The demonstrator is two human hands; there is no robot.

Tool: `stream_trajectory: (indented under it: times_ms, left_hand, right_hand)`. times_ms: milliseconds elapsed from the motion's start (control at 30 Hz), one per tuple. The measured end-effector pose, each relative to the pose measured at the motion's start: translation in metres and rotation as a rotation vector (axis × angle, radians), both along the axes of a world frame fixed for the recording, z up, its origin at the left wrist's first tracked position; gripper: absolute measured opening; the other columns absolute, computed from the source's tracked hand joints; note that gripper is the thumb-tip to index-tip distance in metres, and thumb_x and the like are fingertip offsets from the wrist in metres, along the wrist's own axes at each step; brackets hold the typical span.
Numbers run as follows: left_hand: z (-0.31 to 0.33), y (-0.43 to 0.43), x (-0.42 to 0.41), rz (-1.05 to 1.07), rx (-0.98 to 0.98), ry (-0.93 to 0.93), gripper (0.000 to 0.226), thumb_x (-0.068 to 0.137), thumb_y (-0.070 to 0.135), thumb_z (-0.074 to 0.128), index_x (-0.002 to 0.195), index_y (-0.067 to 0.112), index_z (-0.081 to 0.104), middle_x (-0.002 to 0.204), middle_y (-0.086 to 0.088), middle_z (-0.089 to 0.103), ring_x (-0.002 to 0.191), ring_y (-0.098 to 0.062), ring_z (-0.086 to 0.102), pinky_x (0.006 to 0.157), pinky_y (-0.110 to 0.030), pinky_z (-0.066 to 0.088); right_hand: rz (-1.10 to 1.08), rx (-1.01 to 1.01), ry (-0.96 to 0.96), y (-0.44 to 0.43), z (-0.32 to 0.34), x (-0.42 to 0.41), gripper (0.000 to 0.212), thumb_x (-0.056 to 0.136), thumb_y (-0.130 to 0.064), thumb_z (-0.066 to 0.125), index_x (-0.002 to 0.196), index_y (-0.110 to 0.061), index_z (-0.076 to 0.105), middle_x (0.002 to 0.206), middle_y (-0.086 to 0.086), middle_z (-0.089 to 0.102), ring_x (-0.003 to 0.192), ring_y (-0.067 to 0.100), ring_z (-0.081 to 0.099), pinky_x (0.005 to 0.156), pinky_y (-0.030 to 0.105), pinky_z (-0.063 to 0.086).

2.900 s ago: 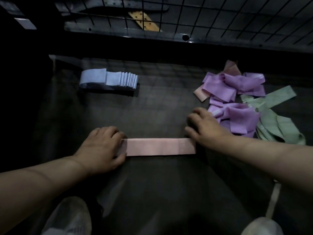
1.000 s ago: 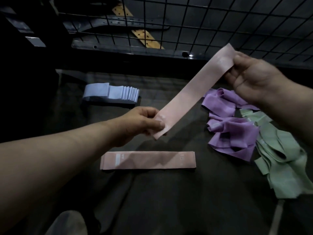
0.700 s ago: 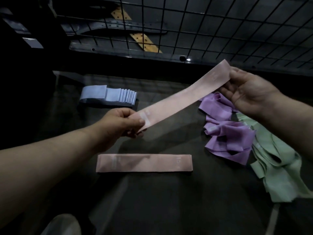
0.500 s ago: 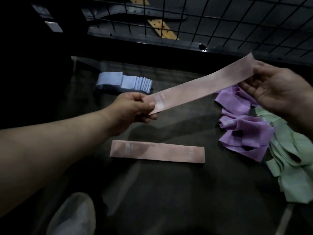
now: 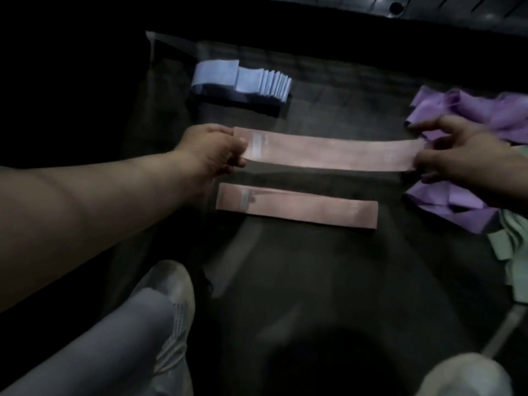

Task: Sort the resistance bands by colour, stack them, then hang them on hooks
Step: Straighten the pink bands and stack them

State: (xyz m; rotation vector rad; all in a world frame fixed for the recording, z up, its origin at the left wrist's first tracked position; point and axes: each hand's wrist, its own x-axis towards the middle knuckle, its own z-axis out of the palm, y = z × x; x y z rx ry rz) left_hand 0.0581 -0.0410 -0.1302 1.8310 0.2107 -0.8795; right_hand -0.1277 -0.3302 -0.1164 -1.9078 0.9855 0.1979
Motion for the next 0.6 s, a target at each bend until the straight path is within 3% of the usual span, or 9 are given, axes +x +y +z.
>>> stream_trajectory:
  times_ms: [67,167,267,433,600]
  left_hand:
    - [-0.005,0.014,-0.008,-0.022,0.063,0.001,0.013,0.084,-0.005,0.063,0.092,0.005,0.064,0.065,-0.012,0.058,0.042,-0.011,0.056,0.04,-0.016,0.037]
    - [-0.015,0.034,-0.018,-0.04,0.179,0.015,0.013,0.083,-0.003,0.062,0.082,0.009,0.066,0.064,-0.013,0.06,0.047,-0.015,0.057,0.044,-0.019,0.041]
    - [-0.023,0.046,-0.026,-0.068,0.263,0.046,0.017,0.083,-0.003,0.062,0.077,0.013,0.065,0.065,-0.013,0.06,0.046,-0.018,0.052,0.041,-0.017,0.037]
    - [-0.033,0.05,-0.03,-0.192,0.372,-0.042,0.015,0.086,0.002,0.064,0.081,0.016,0.062,0.06,-0.01,0.061,0.031,-0.007,0.049,0.033,-0.016,0.035]
    - [-0.042,0.048,-0.032,-0.236,0.384,-0.127,0.014,0.086,0.002,0.067,0.091,0.013,0.059,0.064,-0.009,0.063,0.043,-0.015,0.056,0.039,-0.024,0.043]
  right_hand:
    - [0.186,-0.069,0.053,0.013,-0.004,-0.008,0.051,0.085,0.008,0.062,0.123,-0.026,0.062,0.081,0.016,0.068,0.07,0.035,0.067,0.058,0.025,0.057]
    - [0.383,-0.114,0.137,0.031,-0.009,-0.016,0.038,0.085,0.004,0.065,0.112,-0.023,0.066,0.08,0.01,0.07,0.066,0.025,0.068,0.059,0.023,0.055]
    - [0.5,-0.157,0.181,0.044,-0.019,-0.023,0.034,0.085,-0.001,0.068,0.11,-0.024,0.067,0.088,0.007,0.069,0.072,0.02,0.066,0.068,0.032,0.057]
    - [0.544,-0.261,0.218,0.051,-0.036,-0.03,0.032,0.085,-0.012,0.071,0.114,-0.025,0.064,0.088,-0.001,0.064,0.076,0.015,0.059,0.069,0.025,0.041]
    - [0.599,-0.298,0.252,0.056,-0.041,-0.033,0.033,0.086,-0.014,0.069,0.117,-0.024,0.063,0.097,0.0,0.062,0.082,0.016,0.058,0.073,0.021,0.038]
